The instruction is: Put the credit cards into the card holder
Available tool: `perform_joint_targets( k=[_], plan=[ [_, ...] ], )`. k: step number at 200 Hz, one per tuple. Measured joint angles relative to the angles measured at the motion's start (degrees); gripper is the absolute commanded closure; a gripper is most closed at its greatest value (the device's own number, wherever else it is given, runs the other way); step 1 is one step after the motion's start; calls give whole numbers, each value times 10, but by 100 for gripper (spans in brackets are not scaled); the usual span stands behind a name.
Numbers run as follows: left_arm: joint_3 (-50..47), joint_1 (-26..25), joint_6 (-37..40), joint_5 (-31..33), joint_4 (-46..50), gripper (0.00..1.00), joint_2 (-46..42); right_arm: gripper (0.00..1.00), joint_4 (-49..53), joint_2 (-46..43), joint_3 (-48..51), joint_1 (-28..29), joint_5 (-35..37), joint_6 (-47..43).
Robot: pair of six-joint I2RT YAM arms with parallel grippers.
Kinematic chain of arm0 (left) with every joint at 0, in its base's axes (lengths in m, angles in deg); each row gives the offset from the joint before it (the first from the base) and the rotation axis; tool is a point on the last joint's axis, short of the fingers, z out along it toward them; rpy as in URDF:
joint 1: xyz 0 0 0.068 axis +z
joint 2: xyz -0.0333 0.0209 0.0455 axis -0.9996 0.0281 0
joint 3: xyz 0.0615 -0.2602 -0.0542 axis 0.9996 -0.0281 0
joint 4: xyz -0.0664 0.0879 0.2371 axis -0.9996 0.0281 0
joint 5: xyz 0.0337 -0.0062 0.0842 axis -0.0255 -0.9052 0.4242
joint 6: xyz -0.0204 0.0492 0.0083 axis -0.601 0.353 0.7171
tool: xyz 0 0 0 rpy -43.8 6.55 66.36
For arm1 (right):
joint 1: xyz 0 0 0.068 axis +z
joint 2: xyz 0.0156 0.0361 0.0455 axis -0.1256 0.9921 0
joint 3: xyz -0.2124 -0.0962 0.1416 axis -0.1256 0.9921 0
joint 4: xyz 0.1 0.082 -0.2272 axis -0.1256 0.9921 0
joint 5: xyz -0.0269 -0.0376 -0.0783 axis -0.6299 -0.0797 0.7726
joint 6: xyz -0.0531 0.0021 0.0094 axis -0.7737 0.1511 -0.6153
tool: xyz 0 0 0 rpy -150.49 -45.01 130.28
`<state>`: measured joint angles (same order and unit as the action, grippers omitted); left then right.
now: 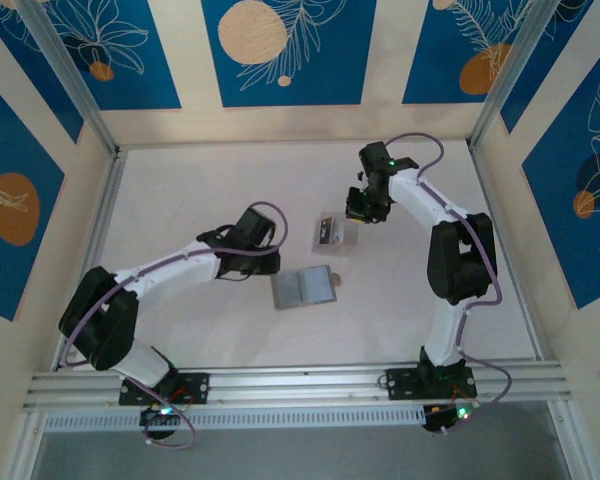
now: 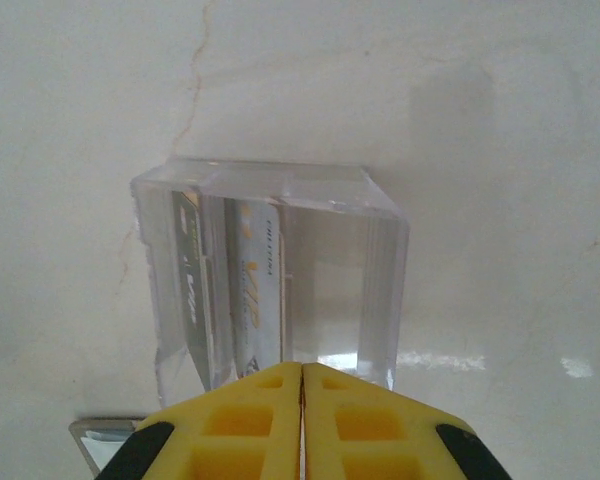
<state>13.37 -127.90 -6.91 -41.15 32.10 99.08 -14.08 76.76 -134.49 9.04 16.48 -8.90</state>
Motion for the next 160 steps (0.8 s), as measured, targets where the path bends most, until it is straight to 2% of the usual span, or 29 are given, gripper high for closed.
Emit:
perform_joint_targets(
  k=[30,84,125,160],
  plan=[
    [83,6,7,-61,-1,89,49,95,-6,0,11,-6,-11,5],
    [269,8,-14,-184,-43,93,231,97,-20,0,32,-18,-24,15],
    [344,8,-39,-225,-46,95,332,97,-33,0,54,-28,-38,18],
    [389,8,-45,-242,-46,95,373,97,-42,-6,63,-34,-46,21]
  ],
)
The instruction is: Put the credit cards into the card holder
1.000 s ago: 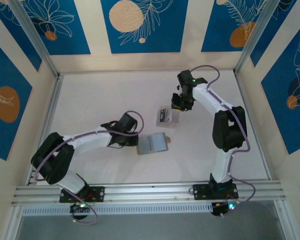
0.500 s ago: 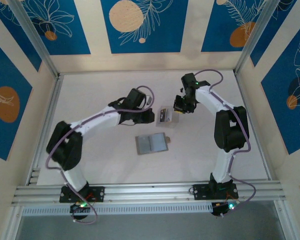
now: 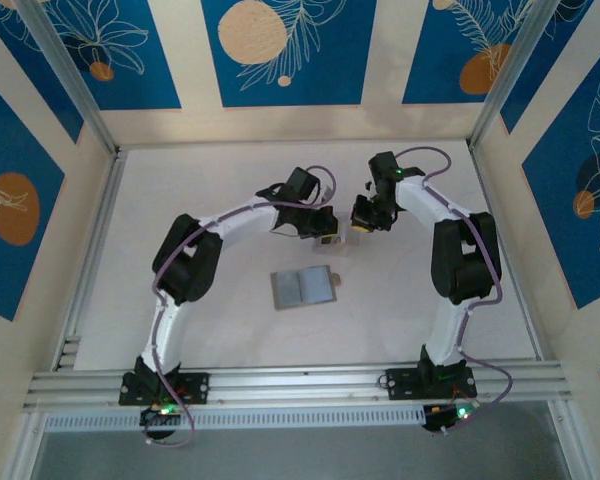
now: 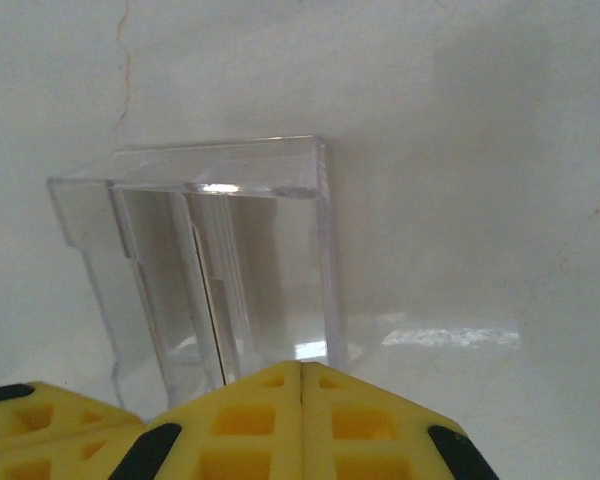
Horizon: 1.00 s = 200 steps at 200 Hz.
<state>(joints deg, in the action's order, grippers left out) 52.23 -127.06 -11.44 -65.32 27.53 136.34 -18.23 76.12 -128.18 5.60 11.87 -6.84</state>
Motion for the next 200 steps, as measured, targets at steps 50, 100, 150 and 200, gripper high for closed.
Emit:
perform_joint_targets(
  k=[50,100,150,200],
  plan=[
    [45,-1,0,-3,13,95,25,98,-7,-1,5,-3,-8,4],
    [105,-14,26,23,68,96,52,98,-15,-31,24,-12,-8,16],
    [119,-30,56,57,98,96,69,98,-18,-83,36,-35,5,26],
    [143,-37,82,92,120,96,73,98,-19,-80,54,-42,9,32]
  ],
)
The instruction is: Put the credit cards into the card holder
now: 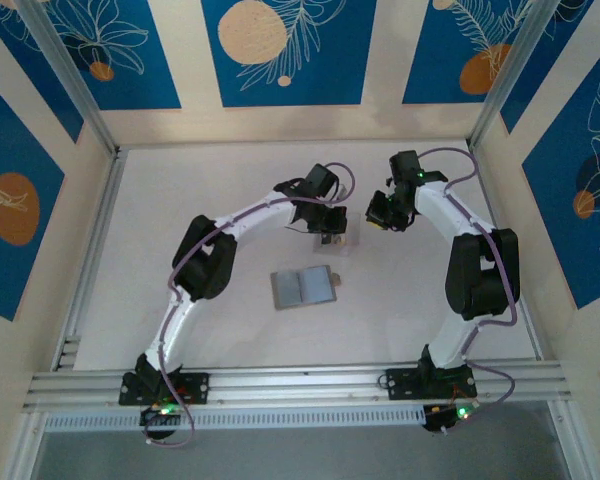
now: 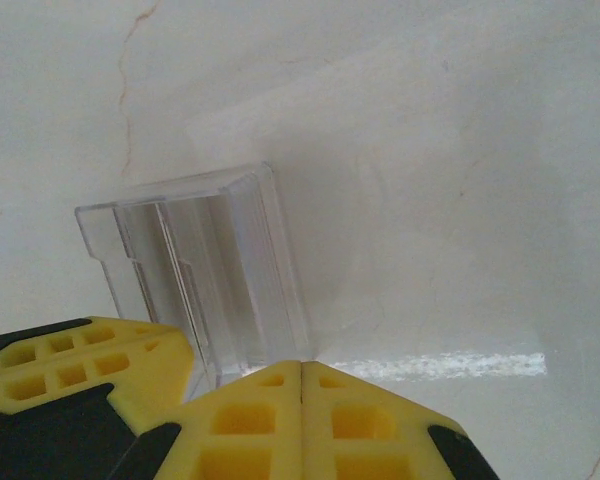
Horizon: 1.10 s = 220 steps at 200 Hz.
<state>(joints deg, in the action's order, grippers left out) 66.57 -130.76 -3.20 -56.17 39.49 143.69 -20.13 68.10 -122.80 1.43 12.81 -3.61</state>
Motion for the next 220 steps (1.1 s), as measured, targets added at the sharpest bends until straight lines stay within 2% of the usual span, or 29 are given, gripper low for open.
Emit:
perform_joint_targets(
  k=[75,220],
  plan=[
    [16,-3,20,40,27,95,7,97,-3,11,0,0,0,0],
    [48,-9,27,35,38,95,29,97,-12,51,0,0,0,0]
  ],
)
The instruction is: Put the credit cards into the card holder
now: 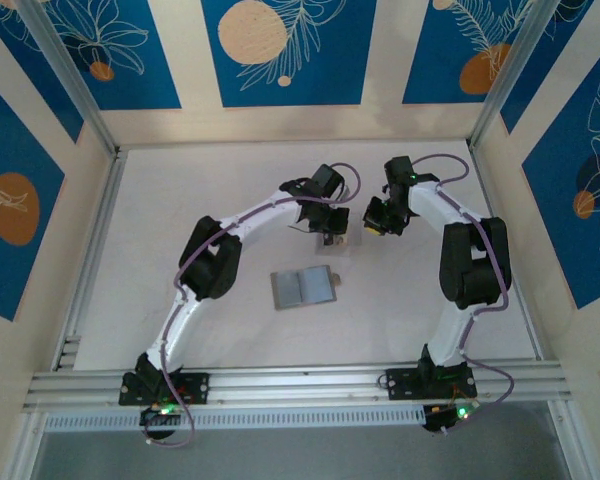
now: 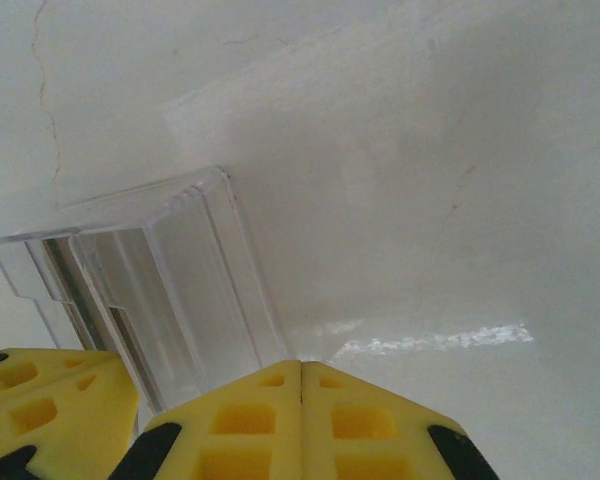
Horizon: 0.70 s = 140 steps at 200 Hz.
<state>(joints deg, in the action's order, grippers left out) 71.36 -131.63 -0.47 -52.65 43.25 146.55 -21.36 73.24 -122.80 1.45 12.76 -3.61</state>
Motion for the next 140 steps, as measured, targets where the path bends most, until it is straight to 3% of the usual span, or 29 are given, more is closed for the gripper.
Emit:
perform_joint_targets(
  k=[140],
  plan=[
    [1,-2,-44,-51,-31,95,6,95,-1,2,0,3,-4,0]
  ],
)
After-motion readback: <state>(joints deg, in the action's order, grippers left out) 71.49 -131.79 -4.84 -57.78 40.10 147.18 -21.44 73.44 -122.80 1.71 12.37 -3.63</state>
